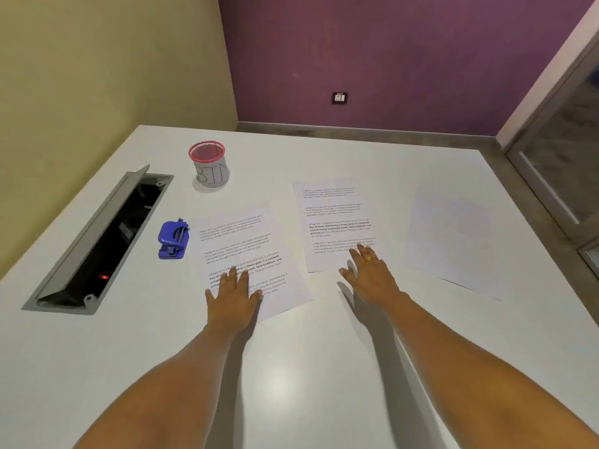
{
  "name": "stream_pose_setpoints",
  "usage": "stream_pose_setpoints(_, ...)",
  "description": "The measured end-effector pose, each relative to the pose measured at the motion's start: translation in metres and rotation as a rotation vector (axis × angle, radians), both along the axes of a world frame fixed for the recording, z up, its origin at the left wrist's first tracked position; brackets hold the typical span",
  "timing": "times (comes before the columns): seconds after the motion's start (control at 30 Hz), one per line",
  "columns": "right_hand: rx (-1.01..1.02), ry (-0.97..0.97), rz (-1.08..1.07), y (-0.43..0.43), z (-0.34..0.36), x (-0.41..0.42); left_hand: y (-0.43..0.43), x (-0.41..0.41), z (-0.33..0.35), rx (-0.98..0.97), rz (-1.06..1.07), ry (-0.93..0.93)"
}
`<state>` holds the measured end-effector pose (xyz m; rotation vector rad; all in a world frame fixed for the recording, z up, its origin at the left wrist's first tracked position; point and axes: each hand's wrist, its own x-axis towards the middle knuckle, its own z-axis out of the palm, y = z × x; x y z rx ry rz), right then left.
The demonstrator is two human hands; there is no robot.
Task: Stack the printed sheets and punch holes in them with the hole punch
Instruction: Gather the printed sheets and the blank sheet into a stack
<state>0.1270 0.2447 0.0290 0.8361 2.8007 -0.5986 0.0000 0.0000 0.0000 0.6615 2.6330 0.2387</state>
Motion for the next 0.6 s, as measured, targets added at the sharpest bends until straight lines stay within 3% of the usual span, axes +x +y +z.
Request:
stream_pose_setpoints(0.37, 0.01, -0.023, -0.102, 0.042, -0.025, -0.021, 0.011, -0.034, -0.02, -0.046, -0.136, 0.105)
stream_pose_setpoints(0.47, 0.033, -0.057, -0.085, 0.037, -0.034, -0.017, 0.017, -0.04, -0.021, -0.013, -0.141, 0.098)
stream_pose_setpoints(0.6, 0.102, 0.087, -0.152, 0.033, -0.035, -0.018, 0.024, -0.045, -0.017, 0.134, -0.044, 0.099)
